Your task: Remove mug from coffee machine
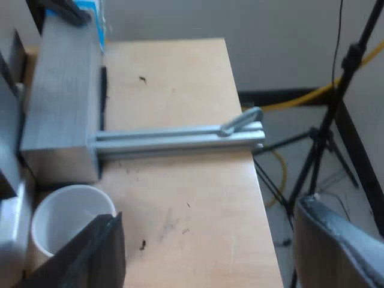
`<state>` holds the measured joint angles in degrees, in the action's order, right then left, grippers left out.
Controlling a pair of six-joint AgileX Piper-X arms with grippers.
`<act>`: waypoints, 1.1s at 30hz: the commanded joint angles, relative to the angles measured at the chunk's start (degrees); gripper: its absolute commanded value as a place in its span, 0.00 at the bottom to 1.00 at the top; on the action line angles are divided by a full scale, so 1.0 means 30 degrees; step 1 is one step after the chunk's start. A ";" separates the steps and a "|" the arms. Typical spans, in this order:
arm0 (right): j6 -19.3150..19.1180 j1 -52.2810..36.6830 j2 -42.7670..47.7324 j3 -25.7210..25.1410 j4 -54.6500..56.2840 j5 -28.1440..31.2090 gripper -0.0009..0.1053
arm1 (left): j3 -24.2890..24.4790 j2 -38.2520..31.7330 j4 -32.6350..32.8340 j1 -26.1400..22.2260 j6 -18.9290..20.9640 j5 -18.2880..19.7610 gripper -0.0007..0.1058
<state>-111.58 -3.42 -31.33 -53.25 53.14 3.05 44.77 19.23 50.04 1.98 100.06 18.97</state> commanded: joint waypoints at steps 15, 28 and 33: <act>0.0420 -0.0099 0.7617 0.1942 0.2996 -0.2322 0.59 | 0.0122 -0.5870 0.1898 0.0007 -0.0887 -0.0413 0.72; 0.1217 -0.0099 1.1424 0.3443 0.4986 -0.2207 0.59 | 0.0237 -0.9400 0.5617 0.0007 -0.1972 -0.0685 0.72; 0.1128 -0.0099 1.1487 0.4537 0.4346 -0.2553 0.59 | -0.0261 -0.9343 0.6370 0.0007 -0.2173 -0.1439 0.72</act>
<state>-107.57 -3.42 0.72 -40.85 67.38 -3.98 44.51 -0.77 69.29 1.98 93.88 16.09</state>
